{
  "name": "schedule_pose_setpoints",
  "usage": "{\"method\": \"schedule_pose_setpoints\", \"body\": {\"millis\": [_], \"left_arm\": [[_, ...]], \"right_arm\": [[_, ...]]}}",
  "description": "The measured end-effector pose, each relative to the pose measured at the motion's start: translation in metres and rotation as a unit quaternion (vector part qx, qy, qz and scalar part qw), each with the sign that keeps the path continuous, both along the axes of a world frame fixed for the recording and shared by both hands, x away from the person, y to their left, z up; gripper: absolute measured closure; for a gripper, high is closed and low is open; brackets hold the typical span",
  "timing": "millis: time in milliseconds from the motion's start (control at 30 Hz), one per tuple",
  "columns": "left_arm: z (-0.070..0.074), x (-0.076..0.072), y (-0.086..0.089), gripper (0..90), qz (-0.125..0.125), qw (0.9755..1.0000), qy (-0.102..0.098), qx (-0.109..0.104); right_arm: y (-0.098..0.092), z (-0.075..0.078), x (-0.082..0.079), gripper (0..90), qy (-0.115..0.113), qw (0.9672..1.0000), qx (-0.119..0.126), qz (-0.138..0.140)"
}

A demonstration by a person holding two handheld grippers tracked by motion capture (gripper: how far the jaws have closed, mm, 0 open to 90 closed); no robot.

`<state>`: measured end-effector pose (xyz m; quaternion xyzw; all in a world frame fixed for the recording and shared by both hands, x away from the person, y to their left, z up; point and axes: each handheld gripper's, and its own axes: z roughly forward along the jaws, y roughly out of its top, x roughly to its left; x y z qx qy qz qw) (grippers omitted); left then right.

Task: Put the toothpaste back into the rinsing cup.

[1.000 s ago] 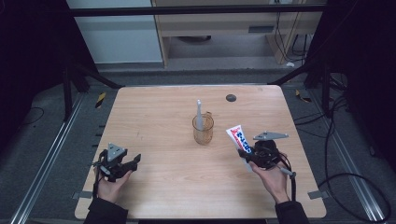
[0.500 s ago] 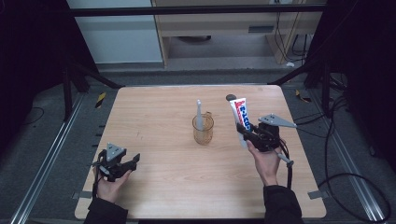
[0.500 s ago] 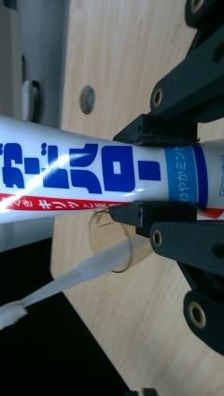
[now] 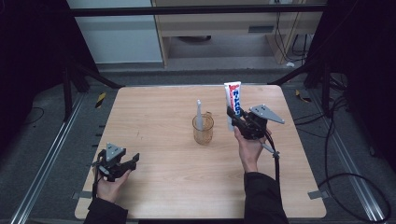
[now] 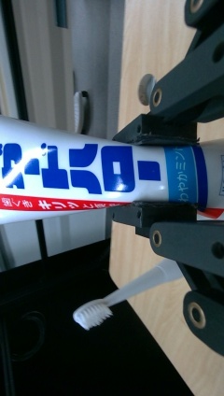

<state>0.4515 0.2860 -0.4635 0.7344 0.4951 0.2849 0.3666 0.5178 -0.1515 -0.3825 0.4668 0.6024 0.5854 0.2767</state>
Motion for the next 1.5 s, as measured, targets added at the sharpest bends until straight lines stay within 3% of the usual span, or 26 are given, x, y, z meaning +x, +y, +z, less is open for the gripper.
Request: {"method": "schedule_pose_setpoints", "body": {"millis": [200, 467, 900, 1500], "left_arm": [[0.0, 0.0, 0.001, 40.4, 0.002, 1.0, -0.002, 0.0], [0.0, 0.001, 0.0, 40.5, 0.002, 1.0, -0.003, 0.0], [0.0, 0.001, 0.001, 40.6, 0.004, 1.0, -0.005, -0.002], [0.0, 0.001, 0.002, 40.6, 0.003, 1.0, -0.006, -0.001]], "right_arm": [[0.009, -0.001, 0.013, 68.0, -0.032, 0.9994, 0.012, -0.01], [0.023, -0.009, 0.032, 67.8, -0.048, 0.9985, 0.023, -0.012], [0.048, -0.019, 0.052, 67.7, -0.05, 0.9982, 0.033, 0.003], [0.075, -0.047, 0.063, 67.3, -0.014, 0.9993, 0.016, 0.029]]}}
